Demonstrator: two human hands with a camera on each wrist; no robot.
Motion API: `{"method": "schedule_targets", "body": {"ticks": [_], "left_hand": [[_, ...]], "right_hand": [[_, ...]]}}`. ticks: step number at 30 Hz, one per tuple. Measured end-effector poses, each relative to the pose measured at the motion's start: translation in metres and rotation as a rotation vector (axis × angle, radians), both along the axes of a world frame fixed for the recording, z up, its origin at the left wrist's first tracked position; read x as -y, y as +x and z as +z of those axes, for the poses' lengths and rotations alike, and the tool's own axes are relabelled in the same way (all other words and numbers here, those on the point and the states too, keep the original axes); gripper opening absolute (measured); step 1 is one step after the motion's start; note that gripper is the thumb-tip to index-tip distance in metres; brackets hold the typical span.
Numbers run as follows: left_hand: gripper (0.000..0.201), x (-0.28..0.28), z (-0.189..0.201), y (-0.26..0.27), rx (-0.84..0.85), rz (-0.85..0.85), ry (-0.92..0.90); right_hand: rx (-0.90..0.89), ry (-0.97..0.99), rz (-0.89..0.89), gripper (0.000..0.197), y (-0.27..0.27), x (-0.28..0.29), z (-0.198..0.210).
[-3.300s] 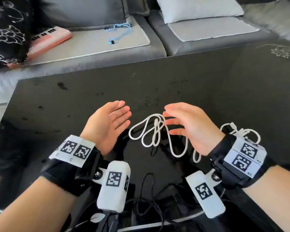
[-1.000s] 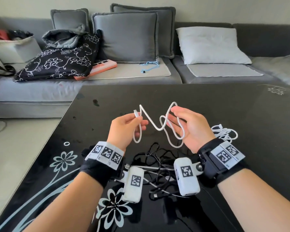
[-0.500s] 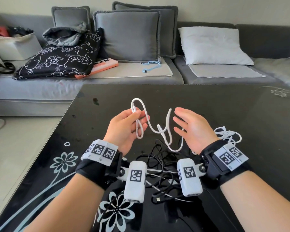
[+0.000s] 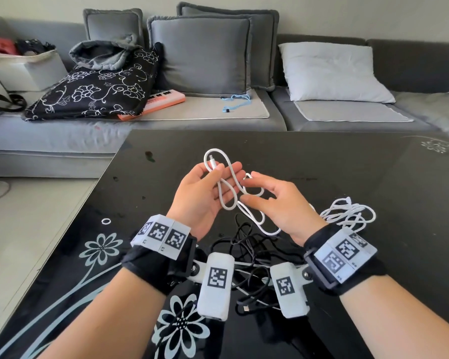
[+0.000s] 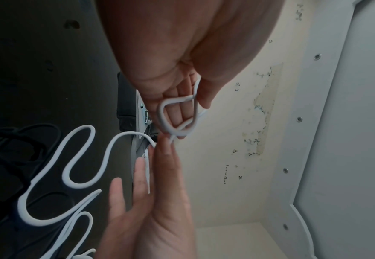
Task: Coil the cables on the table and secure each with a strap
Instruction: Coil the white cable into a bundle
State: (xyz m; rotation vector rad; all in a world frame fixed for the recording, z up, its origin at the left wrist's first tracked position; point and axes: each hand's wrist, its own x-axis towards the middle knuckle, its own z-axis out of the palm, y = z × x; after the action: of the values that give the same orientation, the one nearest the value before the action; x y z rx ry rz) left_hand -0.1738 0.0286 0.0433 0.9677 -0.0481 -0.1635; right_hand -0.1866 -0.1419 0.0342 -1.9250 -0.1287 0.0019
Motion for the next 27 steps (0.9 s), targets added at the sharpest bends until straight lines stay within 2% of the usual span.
{"method": "schedule_targets", "body": {"ticks": [3, 10, 14, 18, 23, 27], "left_hand": [[0.006, 0.0, 0.002, 0.001, -0.003, -0.007, -0.038], [0.009, -0.008, 0.004, 0.01, 0.01, 0.076, -0.079], [0.012, -0.005, 0.004, 0.014, 0.029, 0.1, -0.084], [0.011, -0.001, 0.004, 0.015, 0.023, 0.102, -0.12], [0.014, 0.001, 0.005, 0.012, -0.012, 0.085, -0.216], [0.017, -0.002, 0.007, 0.011, -0.102, 0.079, -0.279]], "right_hand": [[0.013, -0.025, -0.045, 0.011, 0.0, 0.001, -0.004], [0.098, 0.017, -0.191, 0.007, 0.012, 0.008, -0.006], [0.152, 0.053, -0.164, 0.013, 0.016, 0.004, -0.003], [0.15, 0.11, -0.118, 0.011, 0.016, -0.004, 0.001], [0.187, 0.081, -0.156, 0.013, 0.009, -0.014, -0.006], [0.171, 0.026, -0.142, 0.015, 0.006, -0.012, -0.01]]}}
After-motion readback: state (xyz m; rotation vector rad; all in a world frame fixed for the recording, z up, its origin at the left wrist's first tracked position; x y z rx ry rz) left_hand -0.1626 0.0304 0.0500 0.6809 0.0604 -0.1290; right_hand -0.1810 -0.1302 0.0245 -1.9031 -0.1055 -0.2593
